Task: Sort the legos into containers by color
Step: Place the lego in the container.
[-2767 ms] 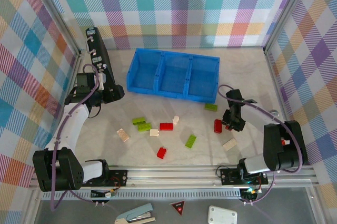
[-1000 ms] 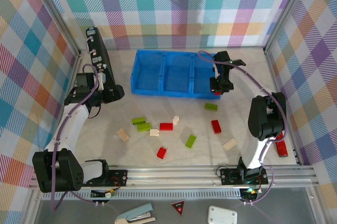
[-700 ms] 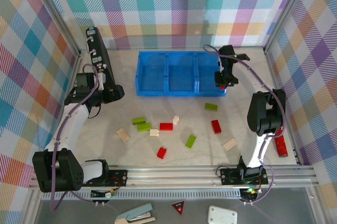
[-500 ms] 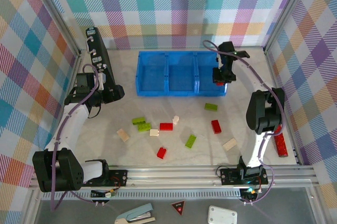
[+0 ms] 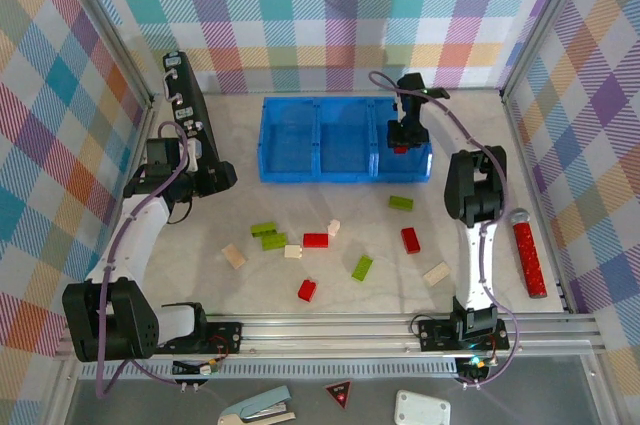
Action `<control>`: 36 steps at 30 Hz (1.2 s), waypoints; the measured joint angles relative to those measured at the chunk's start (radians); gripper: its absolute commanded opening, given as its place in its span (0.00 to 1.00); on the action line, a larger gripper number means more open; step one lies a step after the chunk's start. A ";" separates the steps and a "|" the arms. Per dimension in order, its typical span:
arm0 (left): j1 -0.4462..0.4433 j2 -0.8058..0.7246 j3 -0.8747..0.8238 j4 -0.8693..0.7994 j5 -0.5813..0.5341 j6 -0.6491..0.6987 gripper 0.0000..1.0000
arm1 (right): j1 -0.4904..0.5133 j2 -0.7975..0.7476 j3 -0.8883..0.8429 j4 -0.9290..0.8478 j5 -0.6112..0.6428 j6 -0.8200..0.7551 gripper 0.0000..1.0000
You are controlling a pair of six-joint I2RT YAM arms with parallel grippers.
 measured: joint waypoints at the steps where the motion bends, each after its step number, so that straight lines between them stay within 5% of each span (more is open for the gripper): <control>1: 0.000 0.002 0.000 0.000 0.000 0.000 1.00 | 0.000 0.026 0.026 -0.003 0.002 -0.001 0.23; 14: 0.000 0.029 0.012 0.000 0.015 0.000 1.00 | 0.000 0.194 0.153 -0.021 0.042 -0.012 0.29; 25: 0.000 0.035 0.013 -0.001 0.034 0.000 1.00 | 0.003 0.195 0.153 -0.020 0.042 -0.013 0.45; 36: 0.000 0.035 0.013 -0.001 0.034 0.000 1.00 | 0.011 0.090 0.152 -0.073 0.045 -0.016 0.48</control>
